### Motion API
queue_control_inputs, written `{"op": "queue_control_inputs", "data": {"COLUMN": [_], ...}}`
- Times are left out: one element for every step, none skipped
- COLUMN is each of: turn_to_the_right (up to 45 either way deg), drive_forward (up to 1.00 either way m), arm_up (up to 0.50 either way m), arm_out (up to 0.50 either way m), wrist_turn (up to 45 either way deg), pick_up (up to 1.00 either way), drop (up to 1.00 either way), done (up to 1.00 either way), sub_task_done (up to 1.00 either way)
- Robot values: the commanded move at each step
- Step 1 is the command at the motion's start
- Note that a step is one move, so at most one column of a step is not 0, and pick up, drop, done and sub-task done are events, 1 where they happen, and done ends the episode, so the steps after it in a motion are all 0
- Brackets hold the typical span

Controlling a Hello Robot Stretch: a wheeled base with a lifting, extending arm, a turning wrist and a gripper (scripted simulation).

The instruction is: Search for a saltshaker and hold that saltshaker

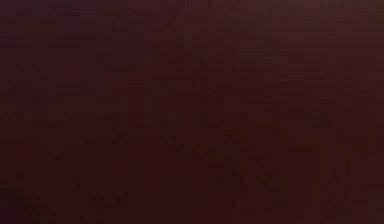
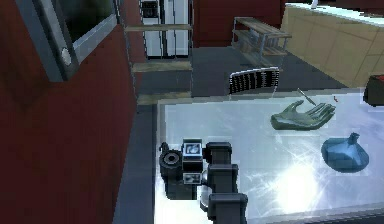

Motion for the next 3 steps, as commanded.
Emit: {"op": "queue_control_inputs", "data": {"turn_to_the_right": [0.0, 0.0, 0.0], "drive_forward": [0.00, 0.00, 0.00], "arm_up": [0.00, -0.30, 0.00], "arm_out": [0.00, 0.00, 0.00], "wrist_turn": [18.0, 0.0, 0.0], "pick_up": [0.00, 0.00, 1.00], "drop": [0.00, 0.00, 0.00], "done": [0.00, 0.00, 0.00], "sub_task_done": [0.00, 0.00, 0.00]}}
